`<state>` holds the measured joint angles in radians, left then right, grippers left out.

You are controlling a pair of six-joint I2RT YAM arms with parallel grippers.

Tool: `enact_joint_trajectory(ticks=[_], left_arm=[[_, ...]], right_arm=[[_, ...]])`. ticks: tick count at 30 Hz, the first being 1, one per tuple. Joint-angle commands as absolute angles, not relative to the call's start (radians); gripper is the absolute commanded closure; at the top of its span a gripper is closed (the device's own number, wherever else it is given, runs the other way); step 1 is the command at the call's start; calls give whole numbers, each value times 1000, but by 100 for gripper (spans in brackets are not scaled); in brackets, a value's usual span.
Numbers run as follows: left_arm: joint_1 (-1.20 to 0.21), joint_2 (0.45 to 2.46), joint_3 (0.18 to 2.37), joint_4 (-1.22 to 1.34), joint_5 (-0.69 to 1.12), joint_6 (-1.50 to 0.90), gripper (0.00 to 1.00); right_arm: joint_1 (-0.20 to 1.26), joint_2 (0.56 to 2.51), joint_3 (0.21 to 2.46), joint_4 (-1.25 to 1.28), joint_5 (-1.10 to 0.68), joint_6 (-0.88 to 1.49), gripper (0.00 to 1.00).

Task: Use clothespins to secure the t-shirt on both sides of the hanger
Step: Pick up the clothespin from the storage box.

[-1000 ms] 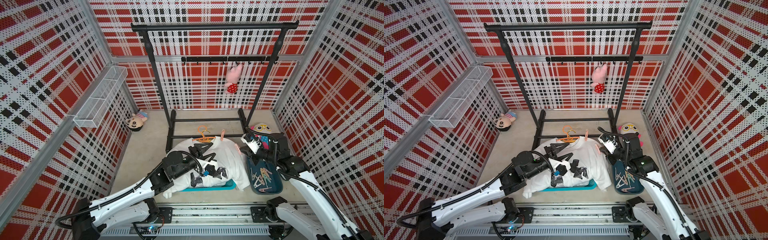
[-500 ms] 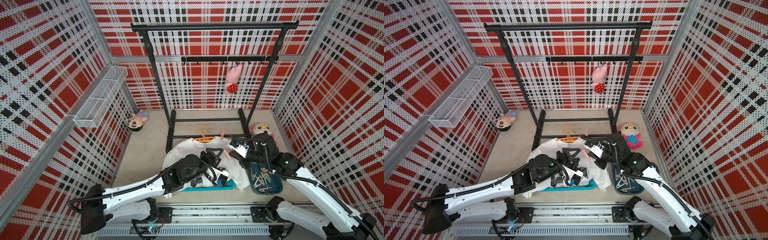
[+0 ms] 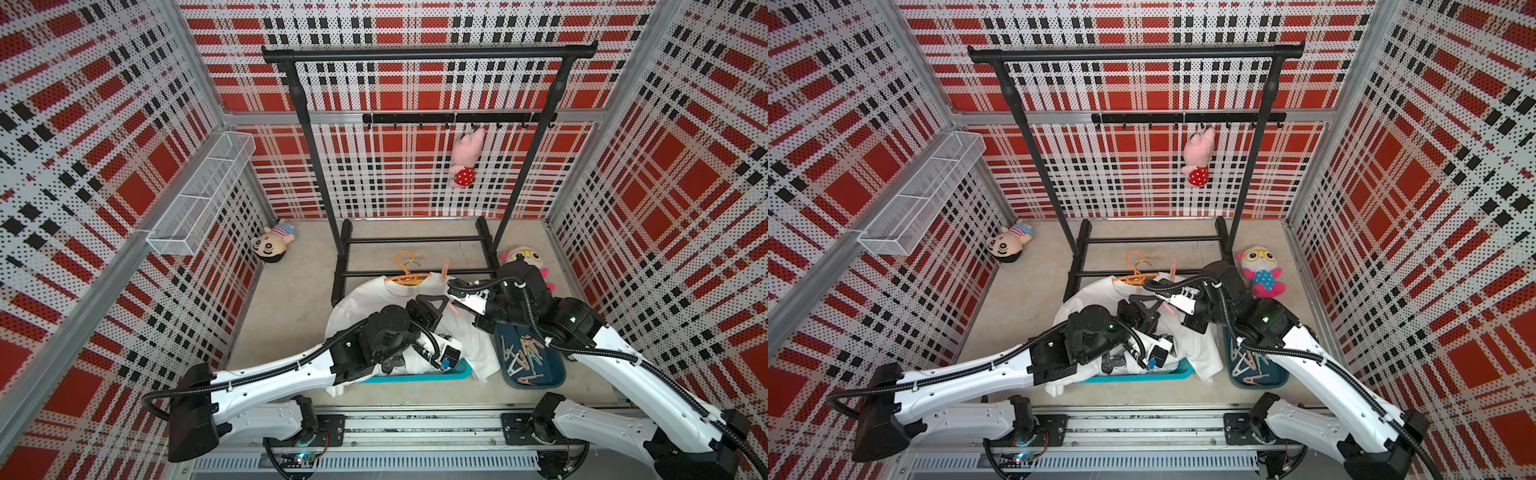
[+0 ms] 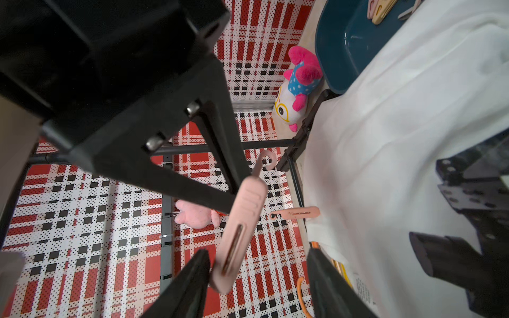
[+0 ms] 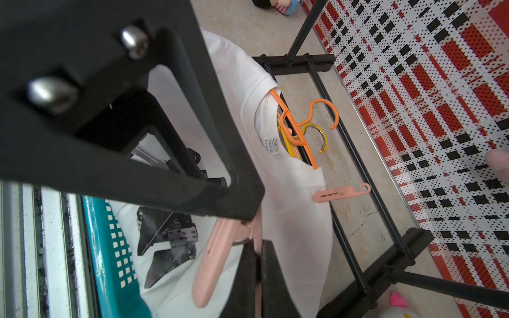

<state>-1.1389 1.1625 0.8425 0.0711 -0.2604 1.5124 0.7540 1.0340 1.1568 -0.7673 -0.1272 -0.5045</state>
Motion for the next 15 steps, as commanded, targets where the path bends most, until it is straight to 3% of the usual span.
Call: enact_joint_trajectory(ticks=[1, 15], left_arm=[[-1144, 1175, 856, 66, -277, 1536, 40], [-1142, 1204, 880, 22, -281, 1523, 55]], right_arm=[[771, 1046, 1186, -816, -105, -550, 100], [776, 1091, 1229, -874, -67, -571, 100]])
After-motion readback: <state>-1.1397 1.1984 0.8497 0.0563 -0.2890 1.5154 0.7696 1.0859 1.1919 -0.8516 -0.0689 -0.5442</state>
